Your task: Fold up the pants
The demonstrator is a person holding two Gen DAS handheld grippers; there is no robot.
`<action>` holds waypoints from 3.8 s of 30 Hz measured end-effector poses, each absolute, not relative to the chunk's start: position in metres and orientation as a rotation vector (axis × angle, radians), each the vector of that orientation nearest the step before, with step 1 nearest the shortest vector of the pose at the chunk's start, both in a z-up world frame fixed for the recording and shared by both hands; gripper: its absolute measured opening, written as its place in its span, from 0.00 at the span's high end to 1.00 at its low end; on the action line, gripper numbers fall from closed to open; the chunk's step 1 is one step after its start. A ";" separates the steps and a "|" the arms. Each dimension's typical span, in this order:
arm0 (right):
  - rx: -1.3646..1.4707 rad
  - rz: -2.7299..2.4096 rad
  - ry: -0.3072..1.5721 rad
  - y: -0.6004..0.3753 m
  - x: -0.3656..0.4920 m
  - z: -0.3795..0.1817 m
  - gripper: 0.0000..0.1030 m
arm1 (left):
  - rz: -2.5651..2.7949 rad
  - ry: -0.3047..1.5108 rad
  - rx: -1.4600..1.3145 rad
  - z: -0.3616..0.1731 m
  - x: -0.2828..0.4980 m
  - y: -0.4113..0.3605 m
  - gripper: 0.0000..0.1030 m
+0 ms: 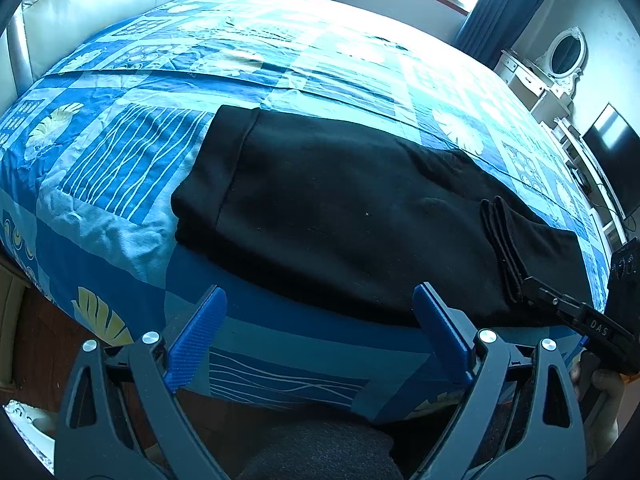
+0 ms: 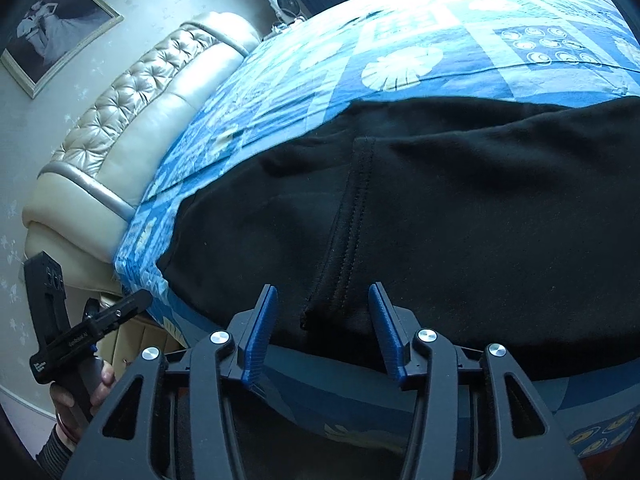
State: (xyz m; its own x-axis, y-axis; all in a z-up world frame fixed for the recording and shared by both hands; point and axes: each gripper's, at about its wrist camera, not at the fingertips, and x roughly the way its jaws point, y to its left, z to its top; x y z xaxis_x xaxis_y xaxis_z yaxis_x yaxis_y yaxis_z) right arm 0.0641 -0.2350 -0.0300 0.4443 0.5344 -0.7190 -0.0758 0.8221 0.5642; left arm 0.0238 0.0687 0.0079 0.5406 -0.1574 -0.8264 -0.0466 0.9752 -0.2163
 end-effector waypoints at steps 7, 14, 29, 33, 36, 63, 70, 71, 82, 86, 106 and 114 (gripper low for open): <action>0.532 0.408 1.107 -0.231 0.071 -0.046 0.48 | -0.071 1.002 -0.216 0.008 0.024 0.067 0.09; 0.535 0.431 1.100 -0.231 0.068 -0.049 0.47 | -0.065 0.992 -0.188 0.010 0.023 0.064 0.09; 0.662 0.493 0.967 -0.284 0.057 -0.010 0.39 | -0.071 0.989 -0.157 0.010 0.022 0.060 0.08; 0.664 0.388 0.884 -0.345 0.058 0.007 0.37 | -0.074 0.997 -0.164 0.008 0.023 0.060 0.08; 0.740 0.254 0.828 -0.405 0.061 0.004 0.37 | -0.076 0.999 -0.161 0.008 0.023 0.059 0.09; 1.048 0.182 0.936 -0.503 0.096 -0.103 0.65 | -0.104 1.061 -0.152 -0.005 0.023 0.049 0.09; 1.092 0.260 0.929 -0.503 0.051 -0.103 0.57 | -0.116 1.053 -0.149 -0.002 0.020 0.046 0.09; 1.097 0.274 0.931 -0.503 0.043 -0.103 0.57 | -0.117 1.052 -0.147 -0.002 0.020 0.045 0.09; 0.982 0.226 1.000 -0.490 0.023 -0.103 0.73 | -0.126 1.041 -0.125 0.000 0.018 0.039 0.09; 1.006 0.207 0.988 -0.487 0.023 -0.097 0.69 | -0.124 1.039 -0.120 0.000 0.018 0.039 0.09; 0.891 0.516 1.034 -0.289 0.088 -0.058 0.65 | -0.112 1.044 -0.139 0.001 0.020 0.048 0.09; 0.865 0.571 1.095 -0.259 0.085 -0.075 0.65 | -0.132 1.050 -0.205 0.000 0.030 0.072 0.08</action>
State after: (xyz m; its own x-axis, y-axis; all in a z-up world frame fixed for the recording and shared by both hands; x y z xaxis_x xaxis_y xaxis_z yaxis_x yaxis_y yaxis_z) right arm 0.0849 -0.2594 -0.0753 0.3713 0.7683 -0.5214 0.0130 0.5572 0.8303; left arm 0.0299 0.0724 0.0004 0.4921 -0.2050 -0.8460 0.0101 0.9732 -0.2299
